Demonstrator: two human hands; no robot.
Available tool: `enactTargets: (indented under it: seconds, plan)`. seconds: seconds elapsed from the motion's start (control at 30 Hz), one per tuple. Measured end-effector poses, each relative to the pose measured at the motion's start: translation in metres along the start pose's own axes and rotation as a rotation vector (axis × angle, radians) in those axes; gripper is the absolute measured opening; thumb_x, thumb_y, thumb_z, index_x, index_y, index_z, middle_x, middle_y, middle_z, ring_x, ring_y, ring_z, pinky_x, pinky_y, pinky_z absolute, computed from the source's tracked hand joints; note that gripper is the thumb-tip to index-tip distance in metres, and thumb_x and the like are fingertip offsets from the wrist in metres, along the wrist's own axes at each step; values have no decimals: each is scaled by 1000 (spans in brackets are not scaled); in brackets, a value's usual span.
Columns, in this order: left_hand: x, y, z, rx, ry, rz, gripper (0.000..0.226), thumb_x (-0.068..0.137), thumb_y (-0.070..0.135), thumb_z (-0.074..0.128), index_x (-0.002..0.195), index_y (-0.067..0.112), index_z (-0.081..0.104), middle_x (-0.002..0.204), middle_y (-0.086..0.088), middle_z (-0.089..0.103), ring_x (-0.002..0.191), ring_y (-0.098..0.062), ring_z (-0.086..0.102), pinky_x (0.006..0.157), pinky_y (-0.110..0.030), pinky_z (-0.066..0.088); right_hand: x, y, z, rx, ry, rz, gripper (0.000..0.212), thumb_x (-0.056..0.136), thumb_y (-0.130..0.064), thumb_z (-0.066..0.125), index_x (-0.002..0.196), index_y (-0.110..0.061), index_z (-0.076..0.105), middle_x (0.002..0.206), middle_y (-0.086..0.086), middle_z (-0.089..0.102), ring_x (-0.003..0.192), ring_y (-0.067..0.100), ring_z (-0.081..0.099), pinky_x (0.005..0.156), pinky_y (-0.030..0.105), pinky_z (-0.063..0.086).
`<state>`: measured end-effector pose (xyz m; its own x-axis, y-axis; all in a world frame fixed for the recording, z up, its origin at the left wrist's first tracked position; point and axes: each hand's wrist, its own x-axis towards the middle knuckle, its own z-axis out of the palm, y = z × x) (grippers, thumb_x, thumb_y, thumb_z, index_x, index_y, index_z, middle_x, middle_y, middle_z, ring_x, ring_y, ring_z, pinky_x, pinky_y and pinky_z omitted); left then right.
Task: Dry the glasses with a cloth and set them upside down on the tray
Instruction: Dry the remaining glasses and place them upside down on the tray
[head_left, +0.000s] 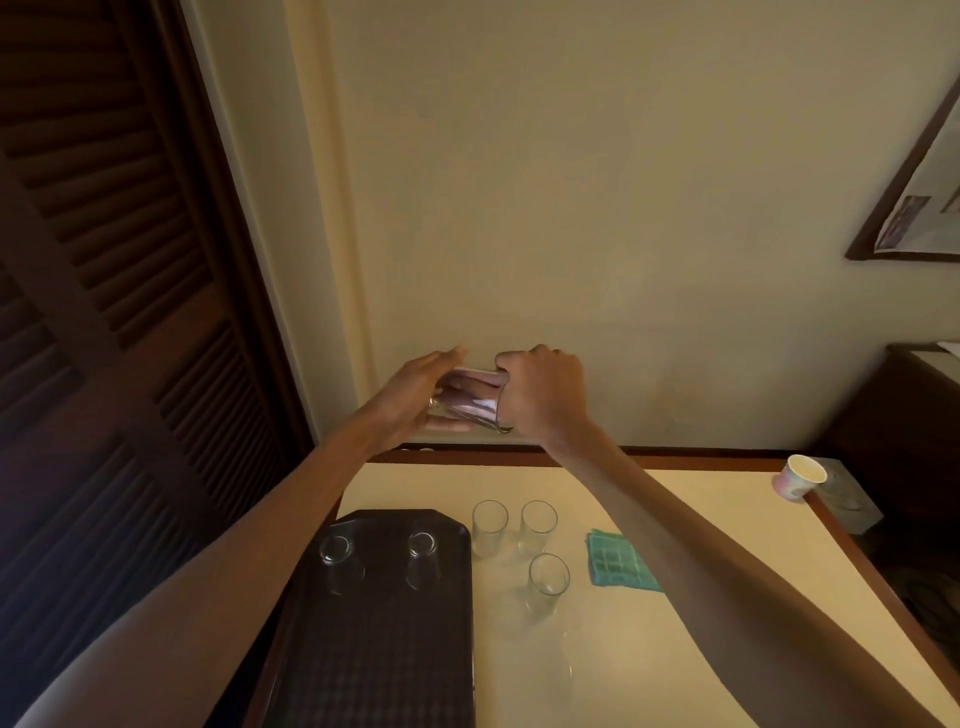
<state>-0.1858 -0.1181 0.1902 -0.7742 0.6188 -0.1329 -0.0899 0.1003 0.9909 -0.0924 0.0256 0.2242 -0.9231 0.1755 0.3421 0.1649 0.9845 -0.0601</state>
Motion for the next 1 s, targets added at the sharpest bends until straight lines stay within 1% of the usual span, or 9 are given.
enactTargets:
  seconds: [0.13,0.27,0.4,0.47,0.53,0.63,0.77,0.9,1.0]
  plan:
    - [0,1,7,51,113,34,42,106,41,53,110,0,62,101,-18,69,86,-25,76,66,-35,63,5,9,15,60,32,15,8,82,-27,59,76,-22,58,64,-3,45,63,24,45,55,27,26]
    - [2,3,7,204,276,266,33,103,36,60,90,5,63,81,-12,65,77,-30,73,59,-38,63,4,14,54,745,-16,231,35,85,-29,76,62,-22,51,53,-13,48,40,6,50,40,18,36]
    - [4,-5,1,342,292,511,18,102,27,61,94,14,70,79,-4,66,76,-24,66,64,-34,56,-2,0,47,1304,-515,390,47,93,-61,54,72,-19,62,53,-5,59,35,5,48,34,16,37]
    - [4,-8,1,300,282,546,14,103,22,60,98,12,70,79,4,67,76,-16,66,65,-28,56,2,2,44,1185,-491,352,54,96,-58,52,81,-10,68,53,-1,62,37,7,51,36,20,42]
    - [4,-12,-1,199,236,476,19,105,26,58,99,12,69,84,-1,69,80,-18,68,67,-32,58,5,7,39,781,-215,228,48,94,-49,61,85,-4,72,55,3,59,45,14,53,42,27,46]
    - [3,-10,-6,-26,76,133,42,103,49,52,107,11,70,98,-12,73,94,-29,72,77,-39,60,9,5,26,190,182,27,49,82,-58,43,54,-19,49,47,-4,38,41,13,32,40,24,16]
    - [-4,0,-5,-22,45,-58,51,106,52,46,112,7,68,95,-15,76,80,-25,76,69,-36,63,14,6,23,142,452,-120,36,75,-48,34,51,-21,36,43,-2,24,39,23,19,50,18,11]
    - [-3,5,0,48,266,137,35,104,45,54,99,13,66,93,-10,71,85,-25,73,64,-36,63,18,6,42,548,27,201,18,83,-26,70,76,-10,65,64,7,62,54,23,51,50,30,47]
    - [-1,5,-1,56,316,288,31,103,36,60,91,9,64,78,-4,65,78,-25,67,73,-52,62,13,-5,49,1229,-527,527,46,93,-54,60,87,-9,65,59,1,61,40,10,46,37,19,37]
